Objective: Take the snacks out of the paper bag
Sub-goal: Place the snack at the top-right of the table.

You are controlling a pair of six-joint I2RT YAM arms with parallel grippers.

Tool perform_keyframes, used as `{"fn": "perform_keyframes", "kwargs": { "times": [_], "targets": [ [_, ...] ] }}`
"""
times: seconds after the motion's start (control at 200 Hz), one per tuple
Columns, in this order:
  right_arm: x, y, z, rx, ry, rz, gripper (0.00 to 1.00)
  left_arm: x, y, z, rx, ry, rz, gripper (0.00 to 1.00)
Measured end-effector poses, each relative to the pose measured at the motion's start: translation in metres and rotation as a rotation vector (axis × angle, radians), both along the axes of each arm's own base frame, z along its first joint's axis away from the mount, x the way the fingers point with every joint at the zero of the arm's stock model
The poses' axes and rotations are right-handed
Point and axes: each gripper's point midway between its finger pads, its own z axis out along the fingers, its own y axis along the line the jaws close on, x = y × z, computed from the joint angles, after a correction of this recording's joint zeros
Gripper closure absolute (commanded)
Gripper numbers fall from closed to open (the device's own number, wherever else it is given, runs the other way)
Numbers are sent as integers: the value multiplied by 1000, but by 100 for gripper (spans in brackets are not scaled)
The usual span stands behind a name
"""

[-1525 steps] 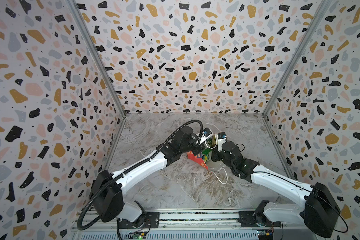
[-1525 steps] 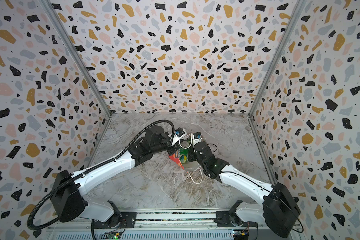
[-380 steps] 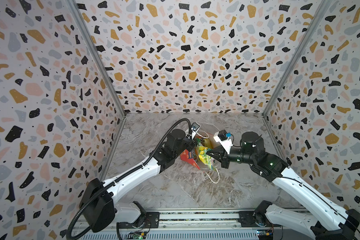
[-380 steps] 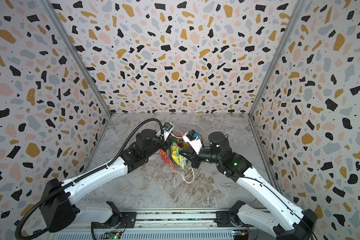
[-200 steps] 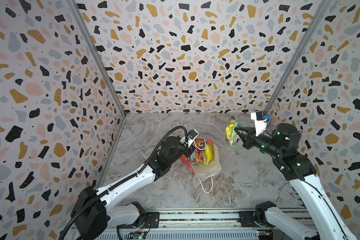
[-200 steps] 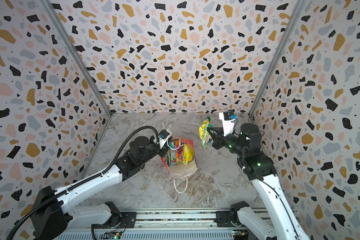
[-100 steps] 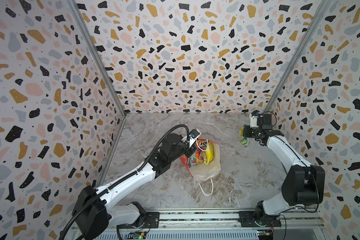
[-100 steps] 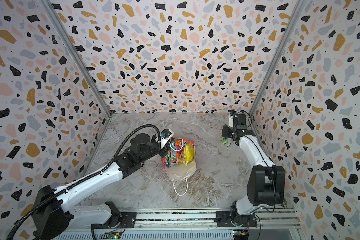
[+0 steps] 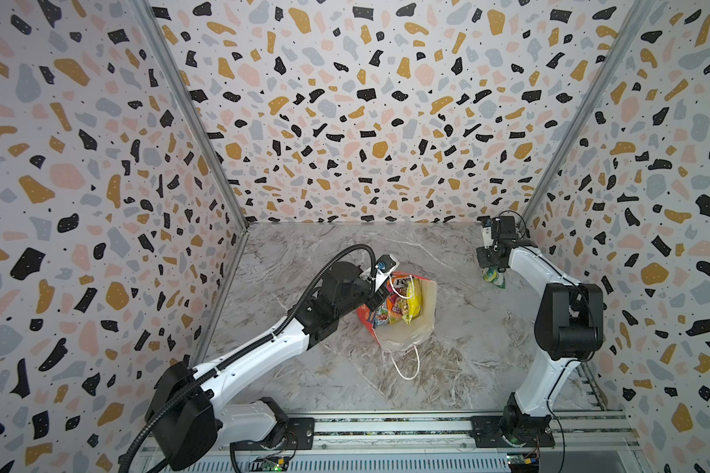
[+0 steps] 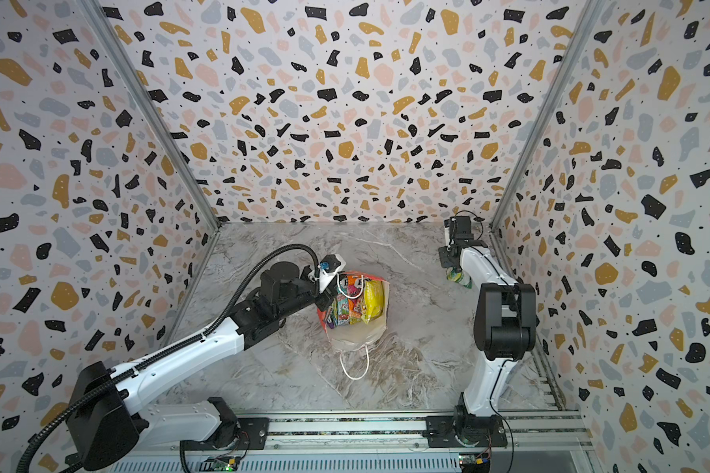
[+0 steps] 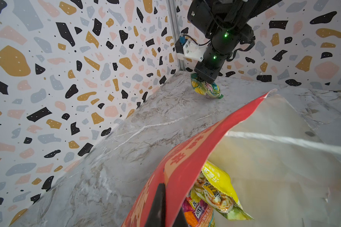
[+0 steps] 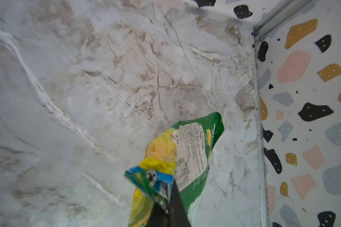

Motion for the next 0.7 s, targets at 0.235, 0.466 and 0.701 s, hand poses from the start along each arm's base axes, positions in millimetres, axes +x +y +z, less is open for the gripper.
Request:
{"fn": "perform_keyframes", "kwargs": {
  "times": [0.235,0.466,0.701],
  "targets": [
    [-1,-4,-32,-35,74,14,75,1,0,0,-3,2,1,100],
    [6,5,-28,39,37,3,41,1,-1,-1,-5,4,3,100],
    [4,8,14,356,-103,-70,57,3,-2,-1,-2,7,5,100]
  ]
}}
